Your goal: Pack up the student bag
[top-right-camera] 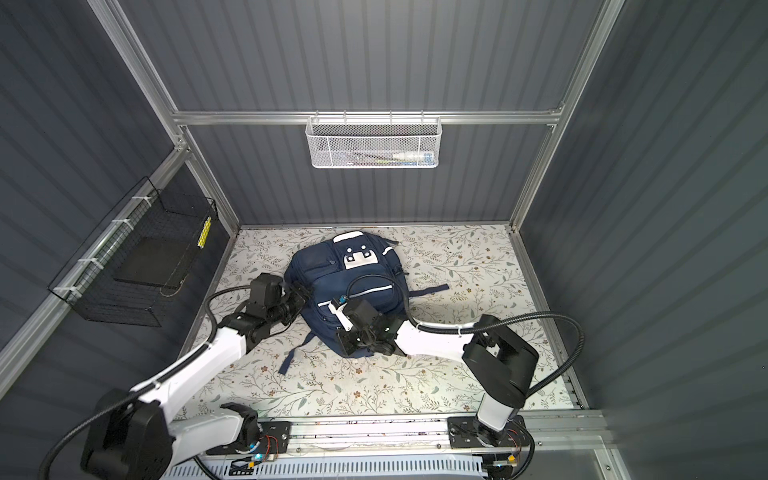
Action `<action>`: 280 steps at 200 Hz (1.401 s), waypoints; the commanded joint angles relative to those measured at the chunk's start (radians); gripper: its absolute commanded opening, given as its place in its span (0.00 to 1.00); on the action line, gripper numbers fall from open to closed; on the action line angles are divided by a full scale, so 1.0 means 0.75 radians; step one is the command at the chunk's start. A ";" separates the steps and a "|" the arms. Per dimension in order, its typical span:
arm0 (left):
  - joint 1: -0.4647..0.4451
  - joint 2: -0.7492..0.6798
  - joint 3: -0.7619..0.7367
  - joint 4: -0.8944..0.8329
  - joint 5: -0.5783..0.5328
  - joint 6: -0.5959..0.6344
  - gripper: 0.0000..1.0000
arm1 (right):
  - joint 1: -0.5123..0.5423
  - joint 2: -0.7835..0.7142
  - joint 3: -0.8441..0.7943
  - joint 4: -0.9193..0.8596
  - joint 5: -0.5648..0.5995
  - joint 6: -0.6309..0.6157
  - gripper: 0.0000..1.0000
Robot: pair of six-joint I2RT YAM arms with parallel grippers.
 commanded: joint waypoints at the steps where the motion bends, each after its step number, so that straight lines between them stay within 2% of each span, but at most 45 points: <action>1: -0.124 -0.109 -0.147 -0.054 -0.020 -0.182 0.75 | -0.005 0.032 0.086 0.077 -0.032 0.022 0.00; 16: -0.231 -0.100 -0.187 0.038 -0.037 -0.248 0.79 | -0.002 0.042 0.093 0.081 -0.053 0.024 0.00; 33: -0.284 -0.013 -0.163 0.108 -0.055 -0.252 0.77 | 0.007 0.039 0.080 0.093 -0.076 0.017 0.00; 41: -0.289 0.037 -0.139 0.113 -0.058 -0.250 0.67 | 0.014 0.028 0.065 0.102 -0.084 0.014 0.00; 56: -0.289 0.097 -0.101 0.106 -0.076 -0.241 0.40 | 0.016 -0.006 0.025 0.097 -0.078 0.029 0.00; 63: -0.289 0.106 -0.084 0.069 -0.103 -0.244 0.31 | 0.014 -0.028 0.003 0.085 -0.064 0.035 0.00; 81: -0.288 0.089 -0.069 -0.003 -0.156 -0.227 0.27 | 0.001 -0.090 -0.075 0.060 -0.035 0.043 0.00; 109: -0.289 0.047 -0.056 -0.102 -0.198 -0.198 0.00 | -0.037 -0.170 -0.168 -0.042 0.019 0.043 0.00; 134: -0.289 -0.035 -0.068 -0.186 -0.248 -0.179 0.00 | -0.135 -0.251 -0.248 -0.131 0.036 0.008 0.00; 168: -0.281 -0.164 -0.057 -0.333 -0.324 -0.129 0.00 | -0.386 -0.347 -0.322 -0.248 -0.004 -0.100 0.00; 211: -0.275 -0.220 -0.034 -0.376 -0.297 -0.102 0.00 | -0.625 -0.303 -0.240 -0.314 0.042 -0.232 0.00; 232: -0.243 -0.217 -0.014 -0.392 -0.317 -0.050 0.00 | -0.623 -0.348 -0.253 -0.318 0.036 -0.245 0.00; 249: -0.146 -0.173 0.001 -0.389 -0.310 0.025 0.00 | -0.597 -0.433 -0.322 -0.334 0.029 -0.217 0.00; 270: 0.046 -0.067 0.009 -0.281 -0.191 0.123 0.02 | -0.475 -0.540 -0.407 -0.359 0.032 -0.185 0.00; 280: 0.095 0.004 0.049 -0.248 -0.165 0.166 0.07 | -0.387 -0.567 -0.425 -0.357 0.039 -0.168 0.00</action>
